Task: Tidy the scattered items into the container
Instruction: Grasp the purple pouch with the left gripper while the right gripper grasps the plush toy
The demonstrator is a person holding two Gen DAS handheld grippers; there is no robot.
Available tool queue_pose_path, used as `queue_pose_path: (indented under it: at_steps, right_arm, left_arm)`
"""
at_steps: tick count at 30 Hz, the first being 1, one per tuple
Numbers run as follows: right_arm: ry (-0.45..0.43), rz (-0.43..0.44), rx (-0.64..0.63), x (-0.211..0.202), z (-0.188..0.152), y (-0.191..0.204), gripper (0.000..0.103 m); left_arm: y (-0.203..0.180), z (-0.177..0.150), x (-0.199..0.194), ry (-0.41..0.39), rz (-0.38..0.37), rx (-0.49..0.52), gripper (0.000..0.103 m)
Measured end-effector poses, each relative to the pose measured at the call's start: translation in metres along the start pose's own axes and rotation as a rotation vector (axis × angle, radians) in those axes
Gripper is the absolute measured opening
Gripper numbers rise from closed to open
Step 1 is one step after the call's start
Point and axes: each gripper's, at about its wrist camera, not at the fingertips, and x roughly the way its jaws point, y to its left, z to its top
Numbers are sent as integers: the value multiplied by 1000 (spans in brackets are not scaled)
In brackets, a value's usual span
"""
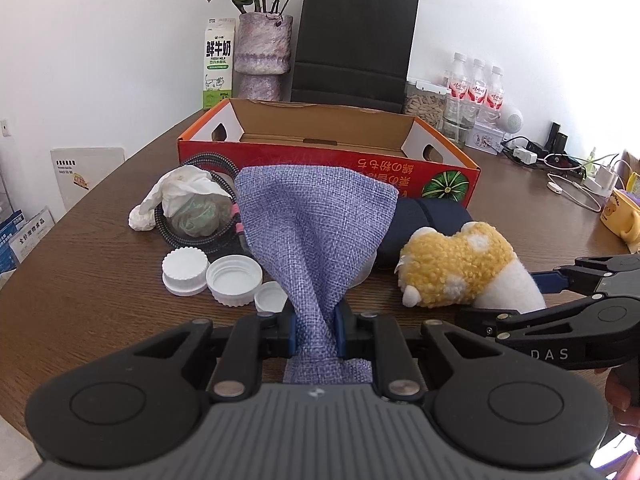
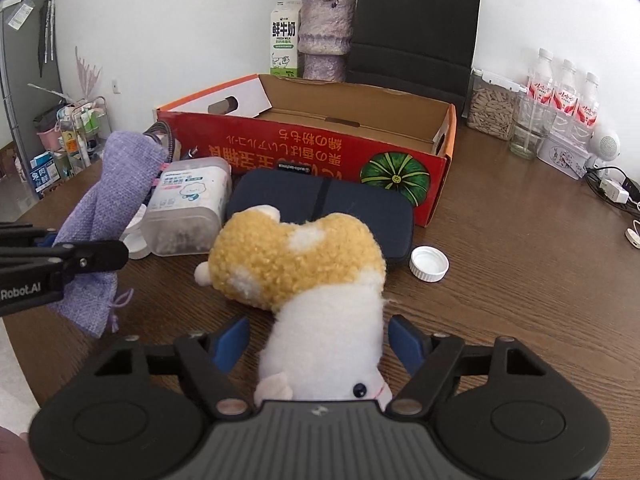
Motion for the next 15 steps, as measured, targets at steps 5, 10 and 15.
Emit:
queue_pose_path:
  at_steps: [5,10,15]
  right_arm:
    - [-14,-13,31,-5,-3,-1,47]
    - [-60,-36,55,-16,-4,-1,46]
    - [-117,-43,70,-28,1,2,46]
  left_arm:
    - [6,-2,2,5,-13,-9,17]
    - [10,-1,1,-3,-23,-11,17]
    - [10,4,1,-20,-32,5,17]
